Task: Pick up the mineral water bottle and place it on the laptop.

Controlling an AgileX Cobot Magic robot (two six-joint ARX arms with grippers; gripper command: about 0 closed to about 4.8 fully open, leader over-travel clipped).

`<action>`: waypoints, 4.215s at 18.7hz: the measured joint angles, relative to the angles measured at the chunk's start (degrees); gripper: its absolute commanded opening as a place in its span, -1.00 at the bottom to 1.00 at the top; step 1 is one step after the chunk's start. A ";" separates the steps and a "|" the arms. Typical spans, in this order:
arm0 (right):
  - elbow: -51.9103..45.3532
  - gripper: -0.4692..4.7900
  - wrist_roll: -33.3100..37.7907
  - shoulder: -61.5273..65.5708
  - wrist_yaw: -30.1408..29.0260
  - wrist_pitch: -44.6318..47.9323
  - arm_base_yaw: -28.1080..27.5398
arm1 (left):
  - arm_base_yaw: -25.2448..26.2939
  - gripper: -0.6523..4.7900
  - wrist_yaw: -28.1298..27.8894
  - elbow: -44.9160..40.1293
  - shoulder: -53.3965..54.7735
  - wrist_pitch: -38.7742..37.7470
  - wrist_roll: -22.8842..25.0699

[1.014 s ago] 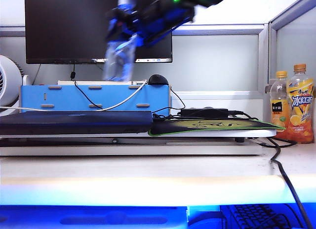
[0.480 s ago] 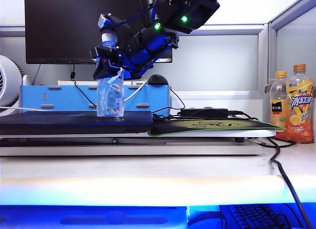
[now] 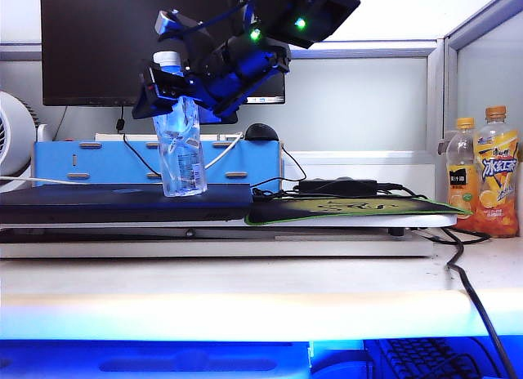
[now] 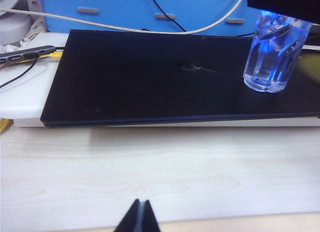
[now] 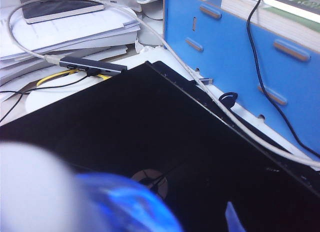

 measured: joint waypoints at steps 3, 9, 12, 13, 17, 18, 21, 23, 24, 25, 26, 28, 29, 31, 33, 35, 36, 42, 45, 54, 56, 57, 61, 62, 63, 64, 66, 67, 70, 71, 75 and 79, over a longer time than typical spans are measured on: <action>2.49 1.00 0.02 -0.24 0.02 -0.48 -0.02 | 0.00 -0.77 0.00 0.00 0.00 0.00 0.00; 10.25 1.00 0.00 -0.63 0.44 -2.73 -0.02 | 0.00 -0.77 0.00 0.00 0.00 0.00 0.00; 15.32 0.78 0.00 -0.68 0.48 -3.87 -0.04 | 0.00 -0.77 0.00 0.00 0.00 0.00 0.00; 18.18 0.27 -0.02 -0.70 2.25 -5.73 -0.04 | 0.00 -0.77 0.00 0.00 0.00 0.00 0.00; 21.33 -0.83 -0.31 -5.44 8.68 -14.12 -0.87 | 0.00 -0.77 0.00 0.00 0.00 0.00 0.00; 21.33 -0.83 -1.07 -8.50 11.93 -16.85 -1.49 | 0.00 -0.77 0.00 0.00 0.00 0.00 0.00; 21.42 -0.83 -2.10 -16.35 18.43 -21.49 -2.62 | 0.00 -0.77 0.00 0.00 0.00 0.00 0.00; 21.46 -0.83 -7.10 -26.62 21.77 -26.67 -2.73 | 0.00 -0.77 0.00 0.00 0.00 0.00 0.00; 21.49 -0.83 -7.93 -29.88 22.01 -28.33 -2.64 | 0.00 -0.77 0.00 0.00 0.00 0.00 0.00; 21.59 -0.83 -8.24 -35.85 22.16 -31.45 -2.56 | 0.00 -0.77 0.00 0.00 0.00 0.00 0.00; 21.73 -0.83 -8.37 -40.79 22.49 -34.53 -2.60 | 0.00 -0.77 0.00 0.00 0.00 0.00 0.00; 21.84 -0.83 -8.39 -47.82 22.56 -40.28 -2.60 | 0.00 -0.77 0.00 0.00 0.00 0.00 0.00; 21.64 -0.83 -8.39 -51.91 22.58 -44.33 -2.60 | 0.00 -0.77 0.00 0.00 0.00 0.00 0.00; 21.66 -0.83 -8.41 -57.81 24.70 -49.44 -2.60 | 0.00 -0.77 0.00 0.00 0.00 0.00 0.00; 21.75 -0.83 -8.41 -62.93 28.04 -53.99 -2.60 | 0.00 -0.77 0.00 0.00 0.00 0.00 0.00; 21.79 -0.83 -8.41 -68.02 31.58 -60.70 -2.60 | 0.00 -0.77 0.00 0.00 0.00 0.00 0.00; 21.88 -0.83 -8.41 -69.96 33.07 -64.22 -2.60 | 0.00 -0.77 0.00 0.00 0.00 0.00 0.00; 14.19 -0.83 -8.41 -77.79 39.76 -80.02 -2.49 | 0.00 -0.77 0.02 0.00 0.00 0.00 0.00; -3.91 -0.83 -9.81 -84.94 40.11 -69.66 -2.51 | 0.00 -0.77 0.00 0.00 0.00 0.00 0.00; -68.96 -0.82 -10.12 -108.41 18.16 -20.31 -24.39 | 0.00 -0.77 0.00 0.00 0.00 0.00 0.00; -73.11 -0.82 -8.59 -110.33 12.66 -19.89 -27.34 | 0.00 -0.77 0.02 0.00 0.00 0.00 0.00; -75.25 -0.82 -6.62 -111.73 11.47 -19.82 -28.87 | 0.00 -0.77 0.00 0.00 0.00 0.00 0.00; -82.09 -0.82 -1.25 -116.93 11.08 -19.65 -32.72 | 0.00 -0.77 0.00 0.00 0.00 0.00 0.00; -83.12 -0.83 -1.01 -117.79 11.08 -19.52 -33.31 | 0.00 -0.77 0.00 0.00 0.00 0.00 0.00; -84.70 -0.82 -0.83 -118.46 11.10 -19.43 -34.36 | 0.00 -0.77 0.00 0.00 0.00 0.00 0.00; -86.20 -0.82 -0.79 -118.99 11.06 -19.39 -35.78 | 0.00 -0.77 0.02 0.00 0.00 0.00 0.00; -88.02 -0.82 -0.76 -119.56 11.13 -19.26 -36.79 | 0.00 -0.77 0.00 0.00 0.00 0.00 0.00; -89.22 -0.82 -0.74 -120.13 11.23 -19.26 -37.00 | 0.00 -0.77 0.00 0.00 0.00 0.00 0.00; -91.91 -0.83 -0.68 -120.24 11.74 -19.45 -37.07 | 0.00 -0.77 0.02 0.00 0.00 0.00 0.00; -92.76 -0.83 -0.66 -120.24 11.82 -19.50 -37.09 | 0.00 -0.77 0.00 0.00 0.00 0.00 0.00; -95.30 -0.83 1.03 -120.19 13.11 -18.97 -37.13 | 0.00 -0.77 0.00 0.00 0.00 0.00 0.00; -95.41 -0.82 2.12 -120.24 14.95 -18.86 -39.06 | 0.00 -0.77 0.00 0.00 0.00 0.00 0.00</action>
